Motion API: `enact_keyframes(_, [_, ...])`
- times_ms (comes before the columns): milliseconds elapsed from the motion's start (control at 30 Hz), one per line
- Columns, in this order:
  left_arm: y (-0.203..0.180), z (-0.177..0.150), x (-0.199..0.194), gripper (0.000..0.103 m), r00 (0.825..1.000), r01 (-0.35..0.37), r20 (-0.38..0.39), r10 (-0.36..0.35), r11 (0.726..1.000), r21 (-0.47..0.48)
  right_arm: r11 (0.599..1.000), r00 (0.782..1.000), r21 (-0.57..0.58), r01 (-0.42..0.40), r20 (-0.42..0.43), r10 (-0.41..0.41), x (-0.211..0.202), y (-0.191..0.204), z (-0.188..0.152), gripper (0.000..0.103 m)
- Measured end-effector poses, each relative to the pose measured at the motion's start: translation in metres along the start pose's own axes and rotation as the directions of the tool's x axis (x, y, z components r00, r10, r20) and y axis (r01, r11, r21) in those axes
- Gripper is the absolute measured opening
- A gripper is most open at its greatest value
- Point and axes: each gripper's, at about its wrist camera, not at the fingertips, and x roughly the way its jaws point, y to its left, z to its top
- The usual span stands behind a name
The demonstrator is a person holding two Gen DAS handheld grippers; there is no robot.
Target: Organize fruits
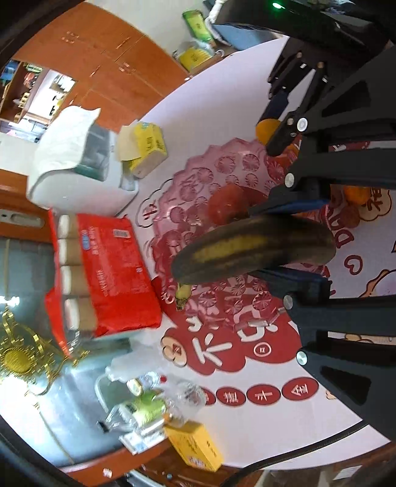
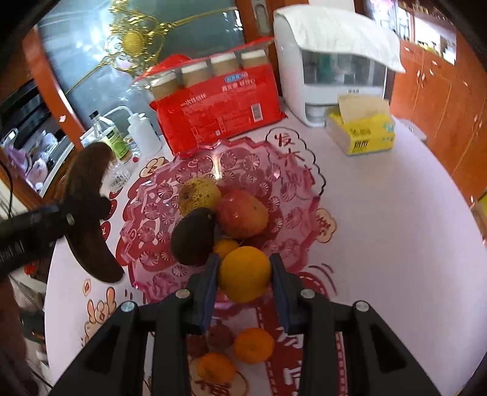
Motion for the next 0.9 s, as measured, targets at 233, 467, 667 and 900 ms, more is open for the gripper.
enact_keyframes(233, [0.018,-0.002,0.042,0.03,0.996,0.058,-0.065,-0.058,0.998,-0.008,0.999,0.997,0.029,0.046,-0.059,-0.044,0.032,0.012,0.007,0.033])
enact_keyframes(467, [0.026,0.0,0.057,0.03,0.993,0.095,-0.061,-0.098,0.994,-0.051,0.998,0.991,0.013,0.06,-0.121,-0.058,0.052,0.02,0.006,0.033])
enact_keyframes(667, [0.021,0.002,0.051,0.055,0.993,0.099,-0.063,-0.1,0.995,-0.021,0.997,0.989,0.034,0.069,-0.13,-0.064,0.05,0.017,0.008,0.034])
enact_keyframes(900, [0.014,-0.003,0.009,0.07,0.997,0.077,-0.016,-0.078,0.997,-0.015,0.994,0.991,0.076,0.085,-0.105,-0.077,0.023,0.008,0.007,0.047])
